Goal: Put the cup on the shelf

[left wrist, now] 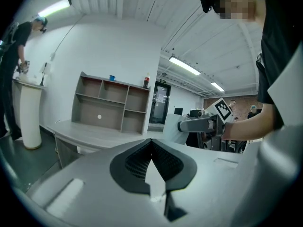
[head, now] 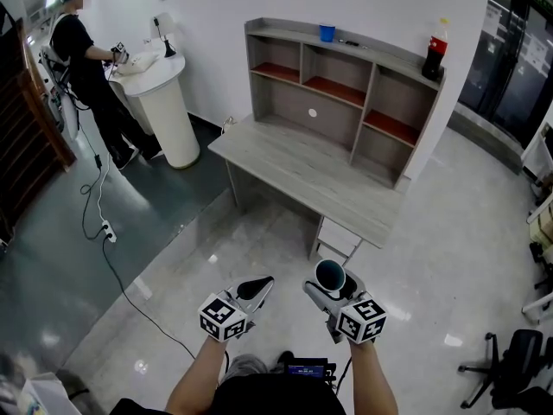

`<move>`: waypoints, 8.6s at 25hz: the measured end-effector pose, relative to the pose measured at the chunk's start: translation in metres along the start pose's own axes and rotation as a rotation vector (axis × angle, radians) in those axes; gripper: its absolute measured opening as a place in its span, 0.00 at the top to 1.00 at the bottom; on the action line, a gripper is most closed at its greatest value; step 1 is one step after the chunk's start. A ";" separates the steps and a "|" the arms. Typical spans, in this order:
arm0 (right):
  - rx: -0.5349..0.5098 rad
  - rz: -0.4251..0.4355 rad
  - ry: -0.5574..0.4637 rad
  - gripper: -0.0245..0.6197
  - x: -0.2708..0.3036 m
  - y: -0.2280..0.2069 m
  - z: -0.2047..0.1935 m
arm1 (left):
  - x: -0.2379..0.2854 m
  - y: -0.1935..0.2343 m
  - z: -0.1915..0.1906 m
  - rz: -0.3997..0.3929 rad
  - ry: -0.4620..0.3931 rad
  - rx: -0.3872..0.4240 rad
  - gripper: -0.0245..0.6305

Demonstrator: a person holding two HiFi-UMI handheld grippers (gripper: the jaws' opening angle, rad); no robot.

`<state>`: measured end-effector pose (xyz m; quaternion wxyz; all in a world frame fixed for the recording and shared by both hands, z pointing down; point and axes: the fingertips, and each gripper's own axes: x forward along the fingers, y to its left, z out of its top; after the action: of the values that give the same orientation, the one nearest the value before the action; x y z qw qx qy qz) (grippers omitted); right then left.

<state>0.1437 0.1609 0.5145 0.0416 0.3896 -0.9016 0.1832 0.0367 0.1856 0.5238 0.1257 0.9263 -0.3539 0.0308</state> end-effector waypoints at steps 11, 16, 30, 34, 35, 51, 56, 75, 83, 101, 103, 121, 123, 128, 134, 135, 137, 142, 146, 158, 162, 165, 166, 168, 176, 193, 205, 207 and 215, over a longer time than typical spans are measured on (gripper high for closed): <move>0.018 0.004 0.019 0.38 0.020 -0.022 0.001 | 0.021 0.022 -0.004 0.012 0.014 -0.025 0.96; 0.013 -0.020 0.017 0.38 0.036 -0.038 0.010 | 0.040 0.042 0.001 -0.010 0.006 -0.026 0.96; 0.011 -0.065 0.028 0.38 0.136 -0.084 0.044 | 0.094 0.149 0.025 -0.061 0.009 -0.040 0.96; 0.010 -0.081 0.026 0.38 0.166 -0.094 0.056 | 0.106 0.180 0.033 -0.078 0.011 -0.041 0.96; 0.010 -0.085 0.026 0.38 0.173 -0.097 0.058 | 0.109 0.188 0.034 -0.082 0.013 -0.042 0.96; 0.038 -0.123 0.040 0.38 0.240 -0.120 0.067 | 0.133 0.261 0.038 -0.108 0.038 -0.067 0.96; 0.044 -0.119 0.044 0.38 0.257 -0.134 0.071 | 0.147 0.277 0.040 -0.105 0.042 -0.069 0.96; 0.037 -0.078 0.015 0.38 0.365 -0.245 0.146 | 0.260 0.388 0.100 -0.069 0.043 -0.024 0.96; 0.037 -0.055 0.017 0.38 0.396 -0.292 0.170 | 0.305 0.420 0.116 -0.050 0.051 -0.016 0.96; 0.043 -0.065 0.009 0.38 0.430 -0.307 0.193 | 0.337 0.457 0.132 -0.085 0.074 -0.013 0.96; 0.038 -0.071 0.003 0.38 0.434 -0.305 0.197 | 0.338 0.462 0.137 -0.094 0.069 -0.003 0.96; 0.043 -0.071 0.003 0.38 0.448 -0.299 0.198 | 0.337 0.484 0.129 -0.056 0.115 0.016 0.97; 0.044 -0.064 0.007 0.38 0.449 -0.300 0.197 | 0.338 0.486 0.129 -0.041 0.112 0.014 0.97; 0.049 -0.044 0.020 0.38 0.447 -0.307 0.193 | 0.343 0.483 0.133 -0.035 0.081 -0.015 0.97; 0.052 -0.012 0.049 0.38 0.448 -0.321 0.186 | 0.357 0.473 0.140 -0.043 0.062 -0.030 0.97; 0.048 -0.008 0.056 0.38 0.450 -0.324 0.184 | 0.360 0.472 0.141 -0.046 0.059 -0.029 0.97; 0.038 -0.006 0.073 0.38 0.456 -0.331 0.181 | 0.364 0.473 0.140 -0.049 0.062 -0.023 0.97; 0.011 -0.023 0.097 0.38 0.484 -0.355 0.180 | 0.379 0.496 0.140 -0.035 0.054 -0.026 0.97; -0.019 -0.051 0.097 0.38 0.513 -0.376 0.185 | 0.398 0.523 0.143 -0.028 0.031 -0.018 0.96; -0.057 -0.170 0.108 0.38 0.596 -0.458 0.158 | 0.476 0.592 0.118 -0.027 0.034 0.046 0.96; -0.059 -0.187 0.119 0.38 0.611 -0.481 0.145 | 0.498 0.605 0.100 -0.021 0.043 0.040 0.96; -0.057 -0.205 0.124 0.38 0.625 -0.498 0.139 | 0.514 0.613 0.091 -0.021 0.056 0.050 0.96; -0.056 -0.213 0.126 0.38 0.629 -0.505 0.137 | 0.519 0.615 0.088 -0.020 0.059 0.051 0.96; -0.054 -0.229 0.126 0.38 0.636 -0.516 0.134 | 0.527 0.619 0.083 -0.015 0.065 0.050 0.96; -0.092 -0.270 0.122 0.38 0.663 -0.542 0.129 | 0.542 0.634 0.080 0.009 0.051 0.031 0.96; -0.182 -0.299 0.148 0.37 0.676 -0.548 0.120 | 0.532 0.635 0.071 -0.003 0.088 0.029 0.96; -0.130 -0.305 0.160 0.30 0.647 -0.538 0.131 | 0.518 0.625 0.090 -0.011 0.097 0.034 0.96; -0.129 -0.298 0.158 0.30 0.636 -0.531 0.137 | 0.514 0.620 0.097 -0.011 0.096 0.037 0.96; -0.131 -0.199 0.135 0.30 0.587 -0.481 0.170 | 0.493 0.593 0.122 -0.011 0.077 0.034 0.96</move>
<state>0.0934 -0.6070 0.6278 0.1458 0.4605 -0.8636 0.1445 0.0079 -0.5903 0.6029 0.1238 0.9284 -0.3430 0.0718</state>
